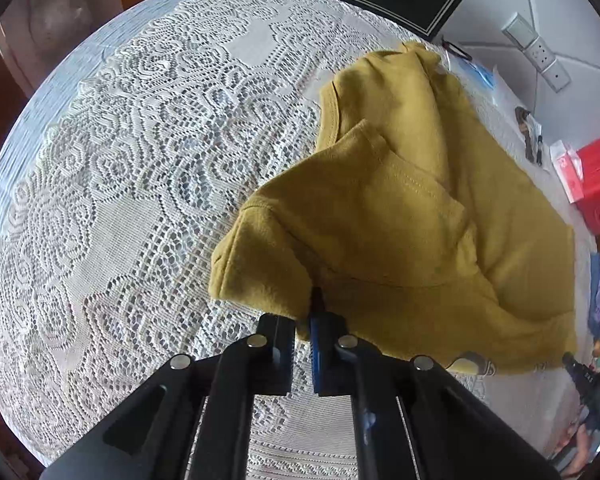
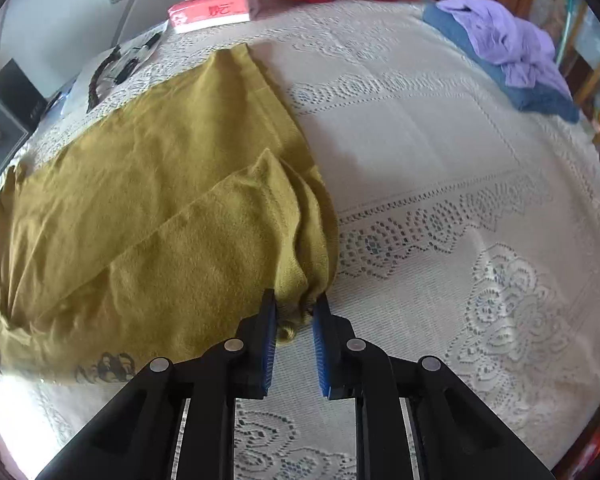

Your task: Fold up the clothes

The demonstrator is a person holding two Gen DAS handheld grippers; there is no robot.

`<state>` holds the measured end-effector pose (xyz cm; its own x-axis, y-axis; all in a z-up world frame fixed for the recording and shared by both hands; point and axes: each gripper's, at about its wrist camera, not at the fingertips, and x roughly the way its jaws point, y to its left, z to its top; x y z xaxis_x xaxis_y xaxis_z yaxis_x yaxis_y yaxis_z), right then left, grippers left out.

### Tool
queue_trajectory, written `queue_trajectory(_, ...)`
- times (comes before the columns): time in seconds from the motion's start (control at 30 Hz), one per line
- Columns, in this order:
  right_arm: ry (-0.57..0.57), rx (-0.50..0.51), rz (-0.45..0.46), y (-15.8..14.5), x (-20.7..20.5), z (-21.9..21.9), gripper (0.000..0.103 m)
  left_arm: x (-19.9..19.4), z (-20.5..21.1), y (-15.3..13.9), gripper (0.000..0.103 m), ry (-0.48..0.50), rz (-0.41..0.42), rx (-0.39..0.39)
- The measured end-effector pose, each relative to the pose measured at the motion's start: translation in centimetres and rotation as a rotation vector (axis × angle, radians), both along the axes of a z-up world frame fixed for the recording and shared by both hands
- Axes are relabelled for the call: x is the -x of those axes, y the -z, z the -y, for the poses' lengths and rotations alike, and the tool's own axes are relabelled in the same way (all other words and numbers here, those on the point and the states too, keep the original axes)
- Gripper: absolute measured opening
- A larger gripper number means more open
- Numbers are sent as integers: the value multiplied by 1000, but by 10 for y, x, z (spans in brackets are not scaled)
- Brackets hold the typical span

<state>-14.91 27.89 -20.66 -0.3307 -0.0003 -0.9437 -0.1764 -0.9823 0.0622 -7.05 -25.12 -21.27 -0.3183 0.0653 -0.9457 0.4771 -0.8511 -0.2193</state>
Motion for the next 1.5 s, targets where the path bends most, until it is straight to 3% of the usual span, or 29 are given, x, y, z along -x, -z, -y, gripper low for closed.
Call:
queue_trajectory(0.17,47,153,-65,-37,-31,-31,17,-22,-2,-16,6,30,-47,-24)
queue_trajectory(0.3,52,168,-75,-55,-71,-47,16,-57,-9,-20,6,54,-53,-56)
queue_trajectory(0.5,90,184,57,-15,-118,-76,17,-98,-37,19,6,129,87,-71)
queue_trajectory(0.6,103,148,95,-3,-124,-82,27,-98,-40,23,8,162,111,-56)
queue_trajectory(0.67,115,104,78,-9,-126,-85,46,-95,-42,3,17,190,79,7)
queue_trajectory(0.7,114,79,46,-19,-127,-85,48,-94,-43,-7,33,204,62,39)
queue_trajectory(0.73,102,74,17,-28,-126,-84,51,-92,-44,-17,59,207,31,70)
queue_trajectory(0.77,86,77,-9,-36,-124,-82,55,-90,-45,-28,73,211,1,102)
queue_trajectory(0.8,58,90,-24,-42,-122,-78,57,-87,-46,-38,96,214,-28,131)
queue_trajectory(0.83,24,111,-31,-46,-118,-72,63,-82,-49,-44,103,214,-44,126)
queue_trajectory(0.87,-2,126,-36,-48,-115,-66,71,-77,-52,-51,103,213,-60,120)
queue_trajectory(0.93,-43,152,-37,-46,-110,-53,74,-66,-59,-56,103,233,-89,94)
queue_trajectory(1.03,-73,206,-25,-35,-101,-37,69,-48,-80,-37,102,294,-64,47)
queue_trajectory(1.13,-90,232,5,-20,-90,-23,27,-33,-101,-16,97,336,0,24)
queue_trajectory(1.17,-87,233,21,-14,-85,-22,24,-25,-103,-7,96,343,26,21)
queue_trajectory(1.3,-40,223,78,11,-71,-32,21,8,-103,21,96,367,169,67)
queue_trajectory(1.4,-21,187,85,3,-60,-39,21,43,-98,5,96,395,134,31)
queue_trajectory(1.5,-20,191,63,-12,-29,-46,33,94,-96,-18,96,414,86,31)
